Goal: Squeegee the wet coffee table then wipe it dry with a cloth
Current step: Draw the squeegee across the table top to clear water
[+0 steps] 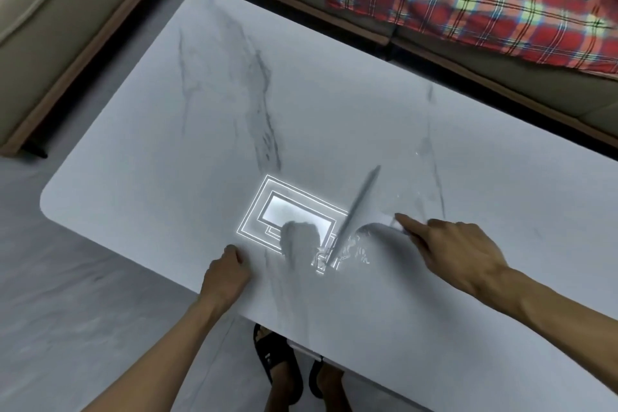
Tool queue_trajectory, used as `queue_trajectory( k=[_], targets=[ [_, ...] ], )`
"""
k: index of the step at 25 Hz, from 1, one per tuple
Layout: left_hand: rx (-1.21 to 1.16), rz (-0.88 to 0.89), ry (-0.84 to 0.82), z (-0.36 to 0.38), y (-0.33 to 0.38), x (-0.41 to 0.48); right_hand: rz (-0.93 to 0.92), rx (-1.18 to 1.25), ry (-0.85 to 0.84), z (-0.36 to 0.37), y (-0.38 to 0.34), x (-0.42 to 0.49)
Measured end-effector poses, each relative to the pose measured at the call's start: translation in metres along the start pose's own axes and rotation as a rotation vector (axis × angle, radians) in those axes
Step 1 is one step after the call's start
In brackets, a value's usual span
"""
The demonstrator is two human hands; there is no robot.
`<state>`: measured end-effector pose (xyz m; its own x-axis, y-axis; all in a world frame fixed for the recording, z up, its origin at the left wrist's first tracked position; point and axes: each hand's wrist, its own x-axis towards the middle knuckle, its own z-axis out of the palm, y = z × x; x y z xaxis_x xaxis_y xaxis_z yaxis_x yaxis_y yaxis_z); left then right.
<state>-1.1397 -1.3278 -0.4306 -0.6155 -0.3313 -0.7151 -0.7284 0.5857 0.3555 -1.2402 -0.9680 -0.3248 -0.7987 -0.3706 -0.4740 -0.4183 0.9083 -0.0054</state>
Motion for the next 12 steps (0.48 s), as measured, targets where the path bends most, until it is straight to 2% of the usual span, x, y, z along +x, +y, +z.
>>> queue_trajectory(
  k=[3,6,9,12],
  targets=[
    [-0.202,-0.102,0.279,-0.017,-0.013,-0.006,-0.211,0.075,-0.01,-0.009,-0.093,0.043],
    [-0.277,-0.08,0.43,-0.036,-0.03,-0.011,-0.357,0.047,-0.029,0.001,-0.203,0.078],
    [-0.253,-0.077,0.392,-0.05,-0.052,-0.009,-0.421,0.003,-0.04,0.014,-0.269,0.093],
    [-0.175,-0.134,0.259,-0.051,-0.069,-0.007,-0.418,0.028,-0.024,0.028,-0.257,0.09]
  ],
)
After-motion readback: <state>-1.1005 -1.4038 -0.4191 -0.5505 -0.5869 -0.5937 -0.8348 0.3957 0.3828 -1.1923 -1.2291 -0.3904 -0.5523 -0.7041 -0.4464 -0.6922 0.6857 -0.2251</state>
